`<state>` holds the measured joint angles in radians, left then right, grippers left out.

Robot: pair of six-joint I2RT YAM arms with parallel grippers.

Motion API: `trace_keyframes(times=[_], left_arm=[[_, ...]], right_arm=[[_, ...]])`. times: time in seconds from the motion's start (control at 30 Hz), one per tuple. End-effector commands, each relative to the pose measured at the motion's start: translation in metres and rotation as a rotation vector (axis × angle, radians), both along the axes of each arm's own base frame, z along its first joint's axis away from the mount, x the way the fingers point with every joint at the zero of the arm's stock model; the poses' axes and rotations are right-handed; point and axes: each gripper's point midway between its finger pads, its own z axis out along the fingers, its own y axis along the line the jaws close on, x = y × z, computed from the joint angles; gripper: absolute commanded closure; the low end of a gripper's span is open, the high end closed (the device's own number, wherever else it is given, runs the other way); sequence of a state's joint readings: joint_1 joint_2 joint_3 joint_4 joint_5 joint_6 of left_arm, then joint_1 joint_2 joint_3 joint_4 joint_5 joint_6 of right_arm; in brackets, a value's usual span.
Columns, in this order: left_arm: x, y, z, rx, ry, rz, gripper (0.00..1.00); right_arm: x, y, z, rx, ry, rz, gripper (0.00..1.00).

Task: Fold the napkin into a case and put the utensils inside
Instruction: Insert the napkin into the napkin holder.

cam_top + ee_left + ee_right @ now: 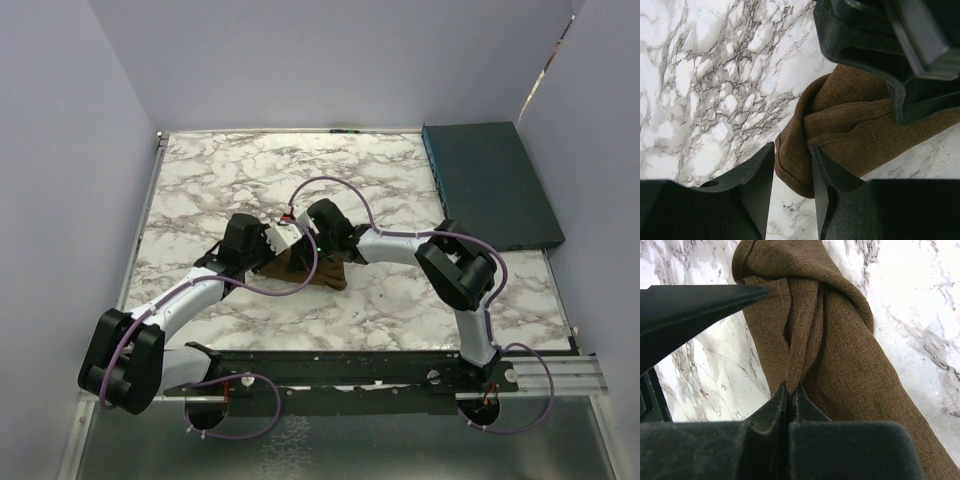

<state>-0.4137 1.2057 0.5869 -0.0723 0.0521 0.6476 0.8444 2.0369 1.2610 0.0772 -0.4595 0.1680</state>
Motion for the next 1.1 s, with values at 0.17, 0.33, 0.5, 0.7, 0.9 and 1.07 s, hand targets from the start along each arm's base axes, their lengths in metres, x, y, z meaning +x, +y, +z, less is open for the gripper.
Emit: trace_keyframes(times=[0.17,0.33,0.5,0.7,0.9,1.07], left_arm=[[-0.005,0.018,-0.023,0.059,0.032,0.078,0.61],[-0.006,0.027,-0.035,0.097,0.032,0.112,0.59],[0.004,0.033,-0.035,0.112,-0.013,0.155,0.57],[0.004,0.03,-0.039,0.097,0.001,0.157,0.59],[0.004,0.033,-0.039,0.108,-0.003,0.169,0.93],[0.011,0.038,-0.026,0.095,-0.046,0.222,1.0]], right_arm=[[-0.012,-0.003,-0.025,-0.063,0.094,-0.001,1.0],[-0.015,0.0,-0.023,-0.05,0.122,0.005,1.0],[-0.018,0.003,-0.019,-0.038,0.14,0.012,0.99],[-0.022,-0.001,-0.023,-0.065,0.173,0.014,1.0],[-0.025,-0.003,-0.027,-0.1,0.213,0.008,1.0],[-0.027,-0.006,-0.035,-0.137,0.247,0.002,1.0]])
